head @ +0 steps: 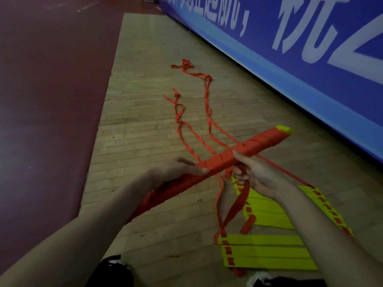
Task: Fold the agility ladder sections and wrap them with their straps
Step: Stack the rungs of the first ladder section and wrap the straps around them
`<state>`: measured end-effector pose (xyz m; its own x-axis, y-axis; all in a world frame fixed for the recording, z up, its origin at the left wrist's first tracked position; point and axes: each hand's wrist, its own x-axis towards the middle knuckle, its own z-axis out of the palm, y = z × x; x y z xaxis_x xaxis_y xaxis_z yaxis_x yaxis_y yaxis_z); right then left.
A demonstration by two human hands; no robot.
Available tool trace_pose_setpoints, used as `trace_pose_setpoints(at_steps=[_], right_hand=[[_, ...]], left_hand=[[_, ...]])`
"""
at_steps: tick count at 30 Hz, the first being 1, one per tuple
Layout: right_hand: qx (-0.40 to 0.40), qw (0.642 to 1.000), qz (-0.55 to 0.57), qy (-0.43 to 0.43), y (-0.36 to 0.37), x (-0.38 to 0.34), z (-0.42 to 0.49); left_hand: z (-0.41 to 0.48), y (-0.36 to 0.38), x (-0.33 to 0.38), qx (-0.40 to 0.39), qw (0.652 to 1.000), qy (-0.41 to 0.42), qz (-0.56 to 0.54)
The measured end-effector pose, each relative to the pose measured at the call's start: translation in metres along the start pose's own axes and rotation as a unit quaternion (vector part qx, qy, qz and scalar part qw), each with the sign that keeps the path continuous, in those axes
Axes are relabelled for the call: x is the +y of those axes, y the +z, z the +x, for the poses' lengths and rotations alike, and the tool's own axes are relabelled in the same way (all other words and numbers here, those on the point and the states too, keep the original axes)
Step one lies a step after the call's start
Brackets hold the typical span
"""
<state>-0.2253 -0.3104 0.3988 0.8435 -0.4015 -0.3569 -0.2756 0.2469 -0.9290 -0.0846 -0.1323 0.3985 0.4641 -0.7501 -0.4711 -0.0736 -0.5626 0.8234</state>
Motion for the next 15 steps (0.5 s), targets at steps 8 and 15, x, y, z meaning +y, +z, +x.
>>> trace_pose_setpoints(at_steps=[8, 15], right_hand=[[0.056, 0.997, -0.023, 0.037, 0.005, 0.005, 0.006], [0.032, 0.998, 0.013, 0.049, 0.015, -0.001, 0.003]], left_hand=[[0.0, 0.018, 0.006, 0.198, 0.935, 0.131, 0.264], [-0.003, 0.032, 0.009, 0.267, 0.815, 0.228, 0.46]])
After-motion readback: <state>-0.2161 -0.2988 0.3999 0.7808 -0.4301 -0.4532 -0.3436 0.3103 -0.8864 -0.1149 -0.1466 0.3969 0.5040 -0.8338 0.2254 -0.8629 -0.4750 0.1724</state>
